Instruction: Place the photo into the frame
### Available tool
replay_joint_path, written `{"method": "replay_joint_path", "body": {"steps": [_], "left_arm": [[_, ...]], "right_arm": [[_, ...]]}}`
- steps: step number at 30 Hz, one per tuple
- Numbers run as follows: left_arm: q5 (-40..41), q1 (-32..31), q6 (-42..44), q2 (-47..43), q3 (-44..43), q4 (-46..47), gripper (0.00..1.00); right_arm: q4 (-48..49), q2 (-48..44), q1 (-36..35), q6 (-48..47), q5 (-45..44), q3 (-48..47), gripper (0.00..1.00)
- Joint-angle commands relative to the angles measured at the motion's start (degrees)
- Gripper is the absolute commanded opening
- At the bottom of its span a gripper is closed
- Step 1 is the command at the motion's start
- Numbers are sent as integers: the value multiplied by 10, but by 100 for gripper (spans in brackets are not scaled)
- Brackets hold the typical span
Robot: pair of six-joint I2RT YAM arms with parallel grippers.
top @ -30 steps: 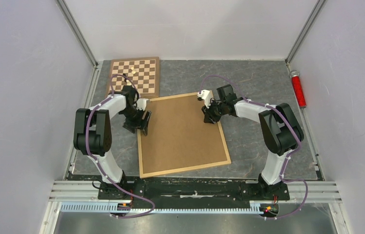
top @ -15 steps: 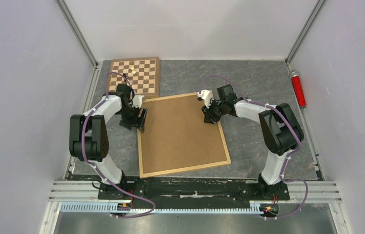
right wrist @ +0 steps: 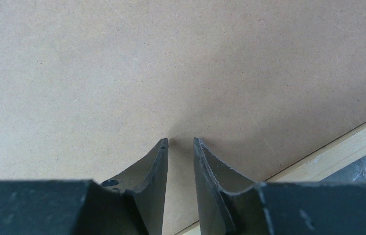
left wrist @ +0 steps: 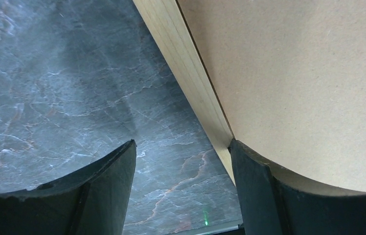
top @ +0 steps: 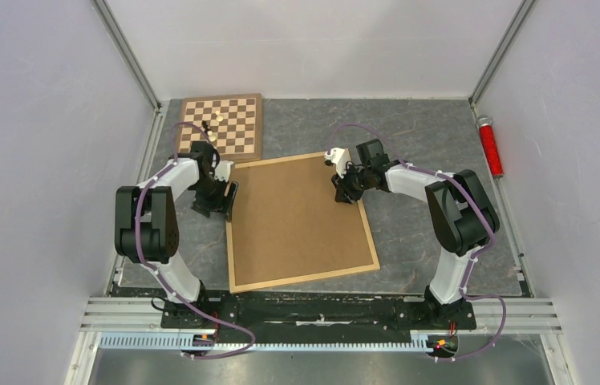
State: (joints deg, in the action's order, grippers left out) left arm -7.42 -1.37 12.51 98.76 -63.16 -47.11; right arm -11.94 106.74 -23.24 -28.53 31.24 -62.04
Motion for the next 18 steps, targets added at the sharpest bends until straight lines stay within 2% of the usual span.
{"method": "replay_joint_path", "body": {"steps": [1, 18], "left_arm": [[6, 0, 21, 9, 13, 10, 76], [-6, -5, 1, 39, 21, 24, 75]], "right_arm": [[-110, 48, -7, 13, -14, 32, 28], [-112, 49, -7, 14, -14, 31, 28]]}}
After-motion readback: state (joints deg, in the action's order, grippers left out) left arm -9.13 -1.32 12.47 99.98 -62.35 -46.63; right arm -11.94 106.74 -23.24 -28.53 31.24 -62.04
